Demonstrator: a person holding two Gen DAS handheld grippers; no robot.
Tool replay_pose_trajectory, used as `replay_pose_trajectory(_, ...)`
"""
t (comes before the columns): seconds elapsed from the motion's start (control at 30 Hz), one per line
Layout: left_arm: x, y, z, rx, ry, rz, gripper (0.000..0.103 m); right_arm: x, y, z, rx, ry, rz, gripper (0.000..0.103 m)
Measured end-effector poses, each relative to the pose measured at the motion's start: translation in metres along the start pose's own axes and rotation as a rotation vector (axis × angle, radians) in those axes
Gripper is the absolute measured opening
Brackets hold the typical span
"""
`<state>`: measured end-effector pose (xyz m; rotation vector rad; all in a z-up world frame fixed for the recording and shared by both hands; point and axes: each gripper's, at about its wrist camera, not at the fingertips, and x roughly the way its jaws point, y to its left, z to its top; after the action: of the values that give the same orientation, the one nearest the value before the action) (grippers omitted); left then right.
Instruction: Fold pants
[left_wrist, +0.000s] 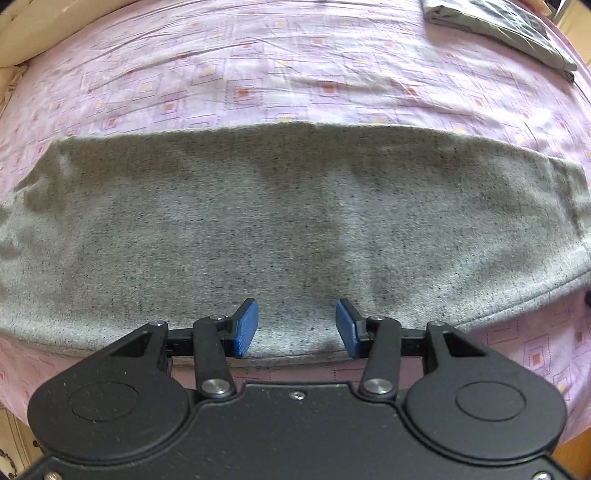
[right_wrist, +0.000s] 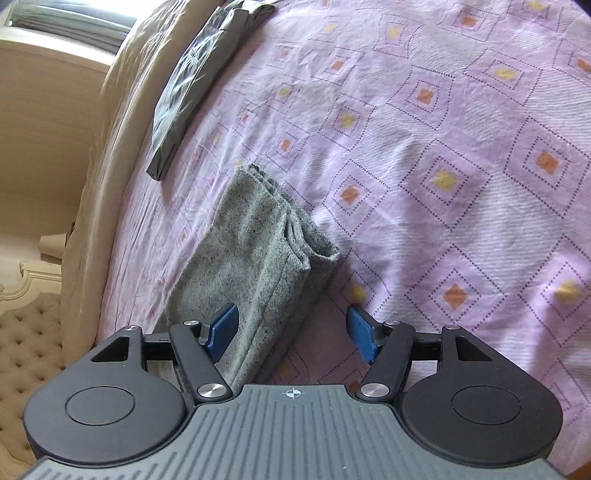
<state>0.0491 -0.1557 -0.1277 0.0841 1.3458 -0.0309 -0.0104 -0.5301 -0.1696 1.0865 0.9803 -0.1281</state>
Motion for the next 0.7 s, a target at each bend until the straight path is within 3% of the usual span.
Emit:
replay_pose_trajectory(0.27, -0.005, -0.007, 0.015, 0.000, -0.015, -0.010, 0.054, 0.028, 0.019, 0.022, 0.005, -0.038, 0.005, 0.070)
replay_pose_trajectory(0.37, -0.002, -0.005, 0.028, -0.022, -0.024, -0.015, 0.054, 0.027, 0.022, 0.023, -0.045, -0.012, -0.028, 0.055)
replay_pose_trajectory(0.43, 0.003, -0.005, 0.040, -0.041, -0.029, -0.023, 0.054, 0.025, 0.017, 0.025, -0.026, 0.008, -0.039, 0.031)
replay_pose_trajectory(0.5, 0.010, -0.005, 0.055, -0.064, -0.029, -0.028, 0.054, 0.021, 0.008, 0.027, -0.017, 0.027, -0.027, 0.016)
replay_pose_trajectory(0.7, 0.045, -0.007, 0.097, -0.095, 0.014, -0.009, 0.054, 0.016, 0.021, 0.023, -0.159, 0.057, -0.040, 0.014)
